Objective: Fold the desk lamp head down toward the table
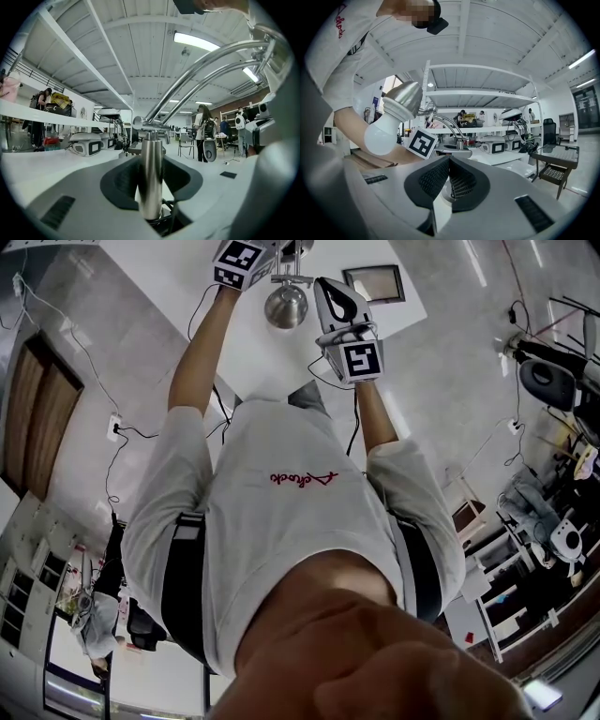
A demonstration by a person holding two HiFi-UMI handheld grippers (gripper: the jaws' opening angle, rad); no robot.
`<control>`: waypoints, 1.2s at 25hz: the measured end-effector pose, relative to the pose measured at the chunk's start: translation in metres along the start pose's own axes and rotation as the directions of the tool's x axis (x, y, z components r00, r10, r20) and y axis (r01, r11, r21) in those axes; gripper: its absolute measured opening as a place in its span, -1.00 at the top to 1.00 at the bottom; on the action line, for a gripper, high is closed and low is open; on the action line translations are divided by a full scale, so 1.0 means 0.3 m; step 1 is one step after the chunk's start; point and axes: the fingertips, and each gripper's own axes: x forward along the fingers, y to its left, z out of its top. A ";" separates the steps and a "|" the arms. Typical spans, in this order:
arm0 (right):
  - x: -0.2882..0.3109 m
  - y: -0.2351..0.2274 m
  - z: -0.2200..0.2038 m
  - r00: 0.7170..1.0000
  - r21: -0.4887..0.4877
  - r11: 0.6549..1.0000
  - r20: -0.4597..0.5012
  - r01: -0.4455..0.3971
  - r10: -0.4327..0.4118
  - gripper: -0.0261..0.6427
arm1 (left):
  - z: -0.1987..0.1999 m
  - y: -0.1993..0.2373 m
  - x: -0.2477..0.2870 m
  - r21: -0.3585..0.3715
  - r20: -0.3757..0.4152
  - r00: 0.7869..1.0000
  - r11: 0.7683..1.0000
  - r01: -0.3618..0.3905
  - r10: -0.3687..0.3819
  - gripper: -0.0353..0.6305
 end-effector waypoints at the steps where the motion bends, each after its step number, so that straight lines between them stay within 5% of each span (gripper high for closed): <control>1: -0.001 0.002 0.004 1.000 -0.001 1.000 0.003 -0.004 0.004 0.84 | 0.010 0.003 0.002 0.003 0.006 1.000 1.000 -0.008 0.008 0.46; 7: -0.001 0.015 0.025 0.999 -0.043 0.998 0.007 -0.035 0.035 0.84 | 0.009 0.002 0.007 -0.023 0.008 1.000 1.000 0.008 -0.007 0.48; 14: 0.022 0.038 0.097 0.995 -0.318 0.946 0.054 -0.059 0.081 0.84 | 0.000 0.007 -0.002 -0.028 0.012 1.000 0.999 0.023 -0.023 0.48; 19: 0.038 0.060 0.127 0.990 -0.606 0.789 0.021 -0.098 0.140 0.84 | 0.003 0.010 -0.002 -0.027 0.015 1.000 0.999 0.028 -0.027 0.48; 21: 0.046 0.063 0.143 0.988 -0.681 0.726 0.023 -0.095 0.151 0.68 | 0.004 0.009 -0.001 -0.028 0.015 1.000 0.999 0.025 -0.024 0.48; 26: 0.055 0.089 0.170 0.984 -0.862 0.503 0.032 -0.062 0.176 0.45 | 0.005 0.002 0.006 -0.031 0.015 1.000 0.999 0.024 -0.024 0.48; 30: 0.089 0.107 0.198 0.977 -0.897 0.438 0.046 -0.051 0.208 0.37 | -0.002 0.009 0.003 -0.034 0.011 1.000 0.999 0.024 -0.024 0.48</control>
